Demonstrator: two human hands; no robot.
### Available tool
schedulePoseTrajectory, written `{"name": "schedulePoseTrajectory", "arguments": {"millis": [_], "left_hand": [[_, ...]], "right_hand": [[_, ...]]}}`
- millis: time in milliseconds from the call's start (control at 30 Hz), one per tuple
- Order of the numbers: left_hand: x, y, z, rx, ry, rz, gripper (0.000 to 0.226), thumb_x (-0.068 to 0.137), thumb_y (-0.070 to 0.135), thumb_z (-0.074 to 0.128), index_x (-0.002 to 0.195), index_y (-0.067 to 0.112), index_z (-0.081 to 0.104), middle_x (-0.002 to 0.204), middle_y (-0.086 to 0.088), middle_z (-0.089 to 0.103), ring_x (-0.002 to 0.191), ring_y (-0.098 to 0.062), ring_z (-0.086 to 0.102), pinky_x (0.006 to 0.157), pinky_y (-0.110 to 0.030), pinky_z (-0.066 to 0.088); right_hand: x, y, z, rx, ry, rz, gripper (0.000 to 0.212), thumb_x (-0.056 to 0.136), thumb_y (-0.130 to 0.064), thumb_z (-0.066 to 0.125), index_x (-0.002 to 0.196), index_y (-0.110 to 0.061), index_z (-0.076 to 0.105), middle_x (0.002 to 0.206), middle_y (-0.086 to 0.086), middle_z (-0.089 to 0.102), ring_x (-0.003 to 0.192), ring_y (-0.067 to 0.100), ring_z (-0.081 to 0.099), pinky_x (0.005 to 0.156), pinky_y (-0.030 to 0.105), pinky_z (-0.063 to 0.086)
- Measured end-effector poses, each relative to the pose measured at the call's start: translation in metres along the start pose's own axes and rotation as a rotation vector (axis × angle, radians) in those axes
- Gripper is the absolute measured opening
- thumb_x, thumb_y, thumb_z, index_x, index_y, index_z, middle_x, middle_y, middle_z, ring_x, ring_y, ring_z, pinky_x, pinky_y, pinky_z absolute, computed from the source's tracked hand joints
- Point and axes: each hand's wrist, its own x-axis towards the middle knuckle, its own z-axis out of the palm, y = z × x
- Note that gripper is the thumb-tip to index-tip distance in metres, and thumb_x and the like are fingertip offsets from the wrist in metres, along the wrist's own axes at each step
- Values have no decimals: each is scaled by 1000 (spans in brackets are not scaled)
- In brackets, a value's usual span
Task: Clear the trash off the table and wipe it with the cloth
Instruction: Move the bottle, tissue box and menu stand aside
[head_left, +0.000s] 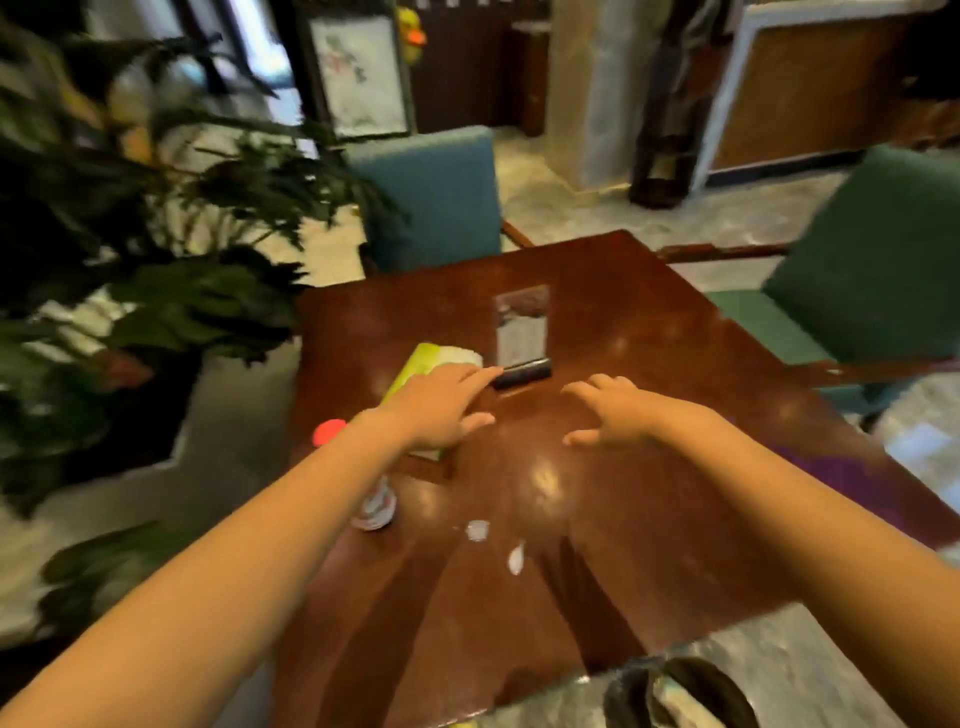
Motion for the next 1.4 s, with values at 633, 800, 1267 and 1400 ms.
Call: {"name": "schedulePoseTrajectory", "arguments": {"millis": [633, 800, 1267, 1400], "left_hand": [[-105, -128, 68, -808, 166, -284, 59, 80, 33, 68, 133, 31, 41, 134, 11, 50, 121, 2, 46, 100, -11, 34], [-88, -112, 102, -1063, 359, -376, 59, 61, 42, 76, 111, 43, 44, 117, 14, 58, 107, 3, 56, 91, -13, 44], [-59, -110, 113, -1172, 628, -663, 36, 63, 25, 67, 95, 20, 50, 96, -4, 63, 82, 2, 59, 72, -2, 43], [-56, -128, 98, -1147, 640, -671, 35, 68, 16, 70, 86, 34, 46, 91, 8, 61, 76, 12, 58, 74, -7, 45]], "right_hand": [[170, -142, 41, -168, -27, -354, 91, 80, -50, 65, 150, -18, 15, 159, 11, 11, 144, 33, 16, 116, 46, 24], [192, -135, 65, -310, 19, -412, 108, 74, -44, 73, 151, -24, 1, 161, 7, -5, 148, 31, 2, 120, 46, 10], [237, -116, 56, -564, 224, -616, 87, 87, -20, 58, 151, -30, -1, 162, 6, 0, 148, 33, 0, 118, 52, 2], [258, -120, 42, -749, 160, -687, 103, 81, -29, 65, 149, -29, -12, 161, 3, -8, 149, 30, -4, 117, 54, 0]]}}
